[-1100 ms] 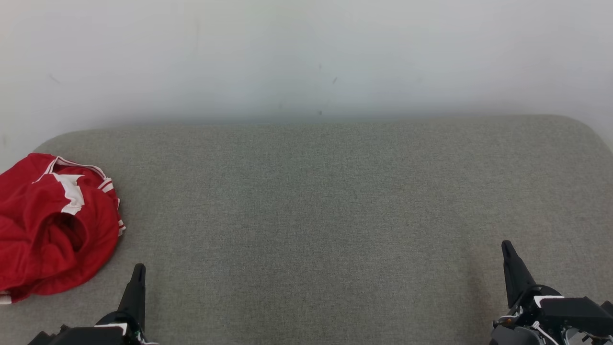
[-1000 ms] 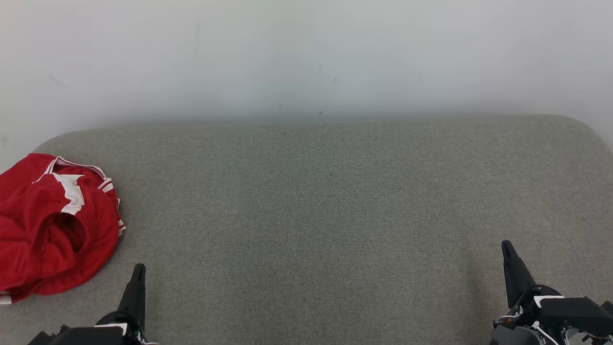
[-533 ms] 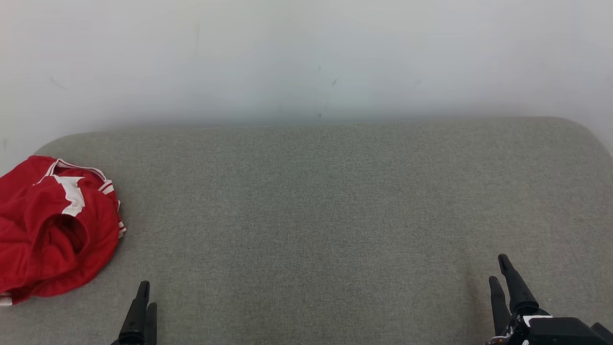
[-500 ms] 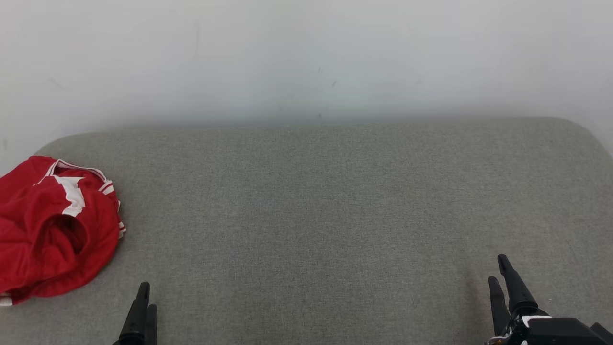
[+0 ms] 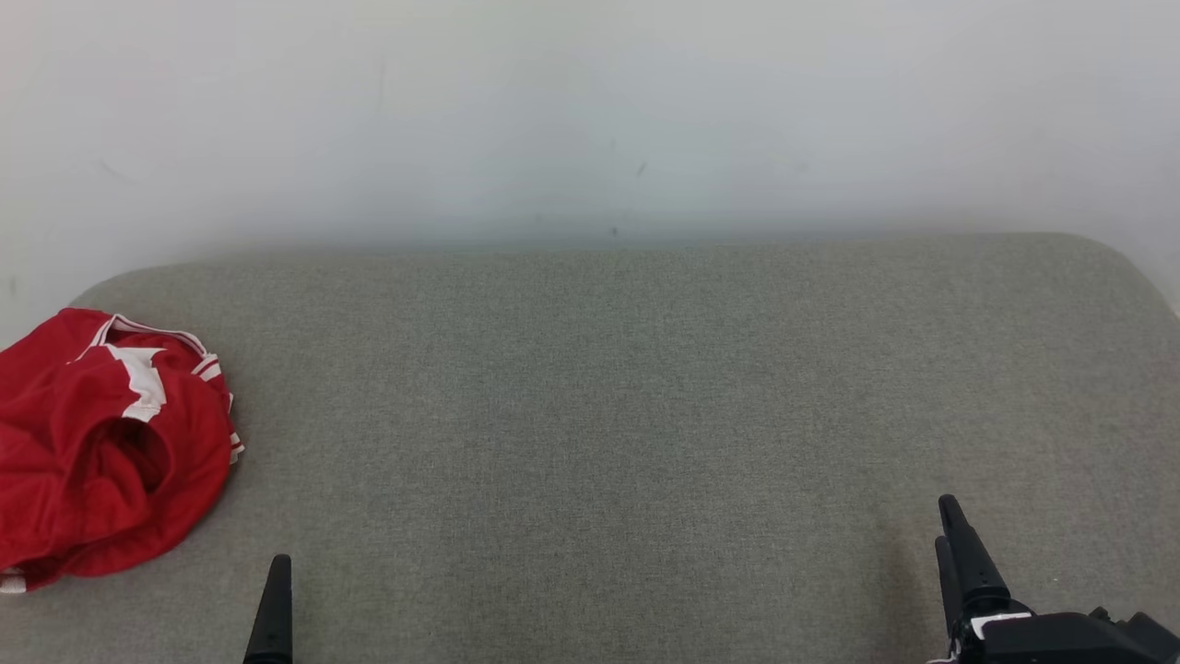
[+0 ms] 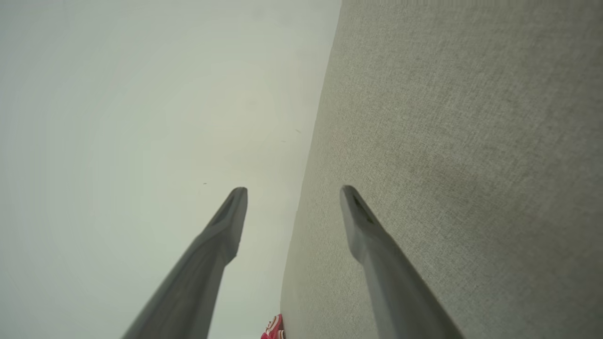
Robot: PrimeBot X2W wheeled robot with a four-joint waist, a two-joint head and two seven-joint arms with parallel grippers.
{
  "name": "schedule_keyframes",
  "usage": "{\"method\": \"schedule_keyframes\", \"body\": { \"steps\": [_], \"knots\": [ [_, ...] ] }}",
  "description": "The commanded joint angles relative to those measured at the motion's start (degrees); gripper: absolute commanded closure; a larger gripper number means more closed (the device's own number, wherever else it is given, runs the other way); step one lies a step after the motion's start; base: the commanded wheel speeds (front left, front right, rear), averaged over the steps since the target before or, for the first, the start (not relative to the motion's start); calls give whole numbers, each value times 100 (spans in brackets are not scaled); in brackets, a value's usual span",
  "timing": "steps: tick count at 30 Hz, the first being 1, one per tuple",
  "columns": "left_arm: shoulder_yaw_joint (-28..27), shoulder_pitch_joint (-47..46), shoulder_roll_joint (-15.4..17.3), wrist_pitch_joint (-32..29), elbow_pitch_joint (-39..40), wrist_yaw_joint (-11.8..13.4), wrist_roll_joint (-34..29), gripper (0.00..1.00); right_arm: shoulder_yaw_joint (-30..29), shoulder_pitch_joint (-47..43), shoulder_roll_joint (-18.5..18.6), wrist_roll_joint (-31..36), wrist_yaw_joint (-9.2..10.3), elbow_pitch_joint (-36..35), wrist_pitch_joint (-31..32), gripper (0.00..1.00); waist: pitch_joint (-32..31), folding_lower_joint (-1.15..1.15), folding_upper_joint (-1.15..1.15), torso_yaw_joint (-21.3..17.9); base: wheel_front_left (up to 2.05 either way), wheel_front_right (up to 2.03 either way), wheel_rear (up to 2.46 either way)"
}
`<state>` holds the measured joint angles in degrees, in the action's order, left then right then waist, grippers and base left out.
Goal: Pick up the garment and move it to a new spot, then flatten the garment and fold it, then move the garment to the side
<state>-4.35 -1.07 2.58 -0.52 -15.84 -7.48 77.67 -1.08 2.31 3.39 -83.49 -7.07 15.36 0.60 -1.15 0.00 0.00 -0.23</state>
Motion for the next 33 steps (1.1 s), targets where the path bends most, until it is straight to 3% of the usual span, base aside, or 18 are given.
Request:
{"method": "schedule_keyframes", "body": {
  "steps": [1,33],
  "knots": [
    [14,8,22,77,129,20,-385,0,48,29,58,234,-19,-88,-80,0,-10,0,0,-3,0,0,0],
    [350,382,86,695,229,374,-3940,0,222,-211,-26,3730,-35,99,-699,0,-152,0,0,-19,0,0,0]
  ]
}}
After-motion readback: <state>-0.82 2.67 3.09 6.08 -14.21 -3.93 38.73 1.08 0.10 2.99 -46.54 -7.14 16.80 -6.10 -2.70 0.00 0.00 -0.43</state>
